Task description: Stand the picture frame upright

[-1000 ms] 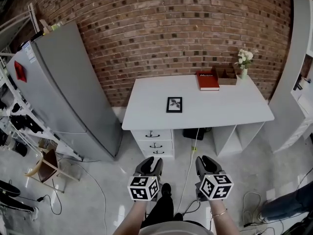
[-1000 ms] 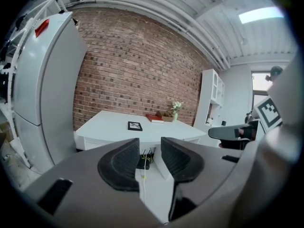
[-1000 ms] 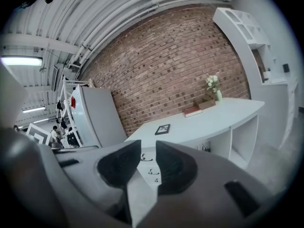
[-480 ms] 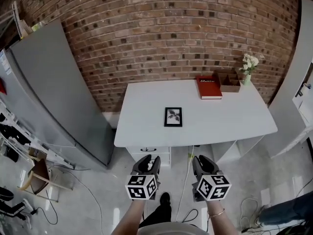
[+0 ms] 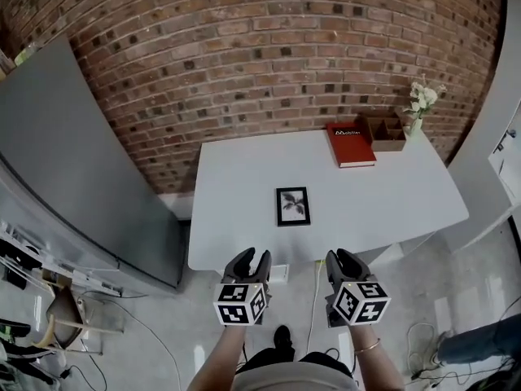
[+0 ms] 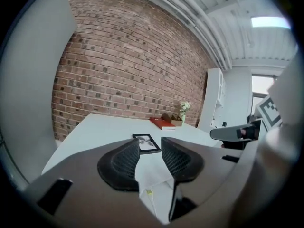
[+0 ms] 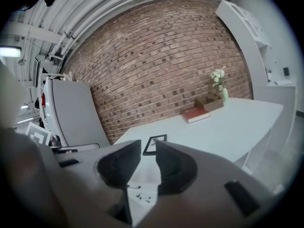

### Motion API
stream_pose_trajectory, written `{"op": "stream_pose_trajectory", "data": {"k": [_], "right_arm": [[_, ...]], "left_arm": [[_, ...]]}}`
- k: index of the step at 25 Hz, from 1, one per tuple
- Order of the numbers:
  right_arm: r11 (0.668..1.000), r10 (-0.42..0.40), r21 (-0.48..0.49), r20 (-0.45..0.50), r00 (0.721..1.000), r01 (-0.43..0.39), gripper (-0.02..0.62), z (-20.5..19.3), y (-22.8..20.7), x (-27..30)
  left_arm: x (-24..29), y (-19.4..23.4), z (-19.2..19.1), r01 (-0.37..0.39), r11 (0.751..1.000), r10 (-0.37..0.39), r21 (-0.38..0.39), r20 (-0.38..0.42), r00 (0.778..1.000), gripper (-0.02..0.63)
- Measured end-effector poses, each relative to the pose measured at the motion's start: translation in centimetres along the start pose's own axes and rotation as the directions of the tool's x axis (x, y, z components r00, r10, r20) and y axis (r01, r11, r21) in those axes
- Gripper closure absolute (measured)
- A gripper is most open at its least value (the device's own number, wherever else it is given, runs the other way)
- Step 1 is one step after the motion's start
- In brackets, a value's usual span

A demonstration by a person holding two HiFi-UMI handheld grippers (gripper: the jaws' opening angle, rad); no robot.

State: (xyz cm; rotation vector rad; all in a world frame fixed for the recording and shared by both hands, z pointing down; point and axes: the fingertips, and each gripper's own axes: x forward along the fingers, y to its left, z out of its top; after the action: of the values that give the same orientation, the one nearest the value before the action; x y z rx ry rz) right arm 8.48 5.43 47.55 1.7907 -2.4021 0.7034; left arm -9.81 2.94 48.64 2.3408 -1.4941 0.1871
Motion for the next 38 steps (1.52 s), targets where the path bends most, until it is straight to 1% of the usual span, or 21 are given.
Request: {"op": "stream_pose_trajectory", "data": {"k": [6,11,19,24,29,33,38], "right_arm": [[1.000,-0.029,-0.011,0.002,1.000,0.029,0.514,1.2,-0.5,2.6],[0.999,-0.035,-0.014,-0.003,0.999,0.035,0.514,1.9,-1.2,4.6],[1.000,0.005,-0.008,-0.007,1.000,-0.005,0.514,3.4,-2.3,9.3],[0.999,0.034,-0.028,-0.029,0.999,-0.034,0.514,4.5,-3.2,12.6],[0.998,0.050,-0.019,-0.068,0.996,-0.052,0.514,4.4,-4.4,15.3],[0.998,0.055,-0.012,-0.095,0.994,-0.056,0.514,4.2,-5.3,16.7],[0.998,0.058,0.000,-0.121,0.991,-0.058,0.514,4.1,-6.4,18.3]], "left_arm": [[2.5,1.5,0.8,0.018,0.999,-0.018,-0.039,-0.009,1.000,0.479],[4.6,2.1,1.0,0.014,0.999,-0.015,-0.041,-0.020,1.000,0.479],[9.0,3.9,1.4,-0.016,1.000,0.015,-0.026,-0.051,0.999,0.479],[12.5,4.8,2.3,-0.044,0.999,0.042,-0.027,-0.069,0.997,0.479],[16.0,5.2,2.0,-0.051,0.998,0.048,-0.026,-0.105,0.993,0.479],[18.4,5.3,1.4,-0.066,0.997,0.059,-0.045,-0.136,0.989,0.479],[21.3,5.5,-0.5,-0.075,0.997,0.066,-0.034,-0.208,0.976,0.477]]}}
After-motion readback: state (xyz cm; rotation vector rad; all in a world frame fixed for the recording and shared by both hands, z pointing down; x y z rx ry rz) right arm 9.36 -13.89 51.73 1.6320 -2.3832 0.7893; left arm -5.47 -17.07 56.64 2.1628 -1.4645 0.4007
